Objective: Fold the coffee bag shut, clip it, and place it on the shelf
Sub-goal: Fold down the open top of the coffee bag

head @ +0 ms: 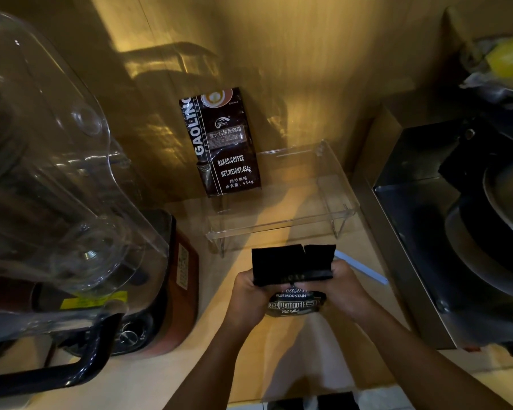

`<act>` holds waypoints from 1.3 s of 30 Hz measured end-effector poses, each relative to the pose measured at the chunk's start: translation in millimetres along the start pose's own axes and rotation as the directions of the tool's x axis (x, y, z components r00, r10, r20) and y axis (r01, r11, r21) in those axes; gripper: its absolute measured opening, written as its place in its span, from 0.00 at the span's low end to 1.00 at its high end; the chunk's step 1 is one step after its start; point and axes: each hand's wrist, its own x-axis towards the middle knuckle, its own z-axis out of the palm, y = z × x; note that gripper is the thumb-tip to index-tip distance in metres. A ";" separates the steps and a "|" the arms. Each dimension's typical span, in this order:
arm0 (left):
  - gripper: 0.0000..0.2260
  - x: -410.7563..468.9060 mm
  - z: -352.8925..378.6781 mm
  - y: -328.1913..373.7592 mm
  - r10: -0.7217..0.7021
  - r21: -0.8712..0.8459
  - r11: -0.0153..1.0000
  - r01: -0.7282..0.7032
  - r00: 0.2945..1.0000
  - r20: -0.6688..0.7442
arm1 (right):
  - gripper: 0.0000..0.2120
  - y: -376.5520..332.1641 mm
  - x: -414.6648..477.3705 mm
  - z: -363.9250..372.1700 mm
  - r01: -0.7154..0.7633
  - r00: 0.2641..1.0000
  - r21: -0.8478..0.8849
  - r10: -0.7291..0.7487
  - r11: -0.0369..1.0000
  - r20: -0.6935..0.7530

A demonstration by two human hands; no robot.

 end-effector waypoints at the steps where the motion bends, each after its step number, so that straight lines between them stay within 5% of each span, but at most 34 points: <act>1: 0.11 -0.2 -0.3 0.1 0.005 -0.002 1.000 -0.005 1.000 0.007 | 0.15 -0.2 -0.7 0.7 0.012 1.000 0.006 -0.012 1.000 -0.014; 6: 0.08 -1.5 -0.3 -0.2 -0.007 -0.016 1.000 0.007 1.000 -0.006 | 0.06 -0.8 -3.1 4.0 0.023 1.000 0.079 -0.022 0.997 -0.021; 17: 0.11 2.0 -1.5 0.4 -0.054 -0.022 0.998 0.053 0.998 -0.020 | 0.12 -0.5 -2.2 -1.5 -0.023 1.000 0.129 0.021 0.991 0.015; 31: 0.05 -0.5 -1.9 12.3 -0.163 -0.425 0.899 0.103 0.981 -0.106 | 0.08 -8.0 -1.7 -13.4 0.102 0.994 0.358 -0.111 0.928 0.003; 36: 0.06 9.0 -1.2 25.2 -0.100 -0.196 0.978 0.068 0.982 -0.160 | 0.11 -14.6 7.6 -18.0 0.060 0.998 0.301 -0.058 0.952 -0.016; 39: 0.06 9.2 1.8 22.5 -0.145 -0.198 0.974 0.113 0.977 -0.156 | 0.09 -13.4 11.6 -19.5 0.063 0.998 0.205 -0.062 0.977 -0.011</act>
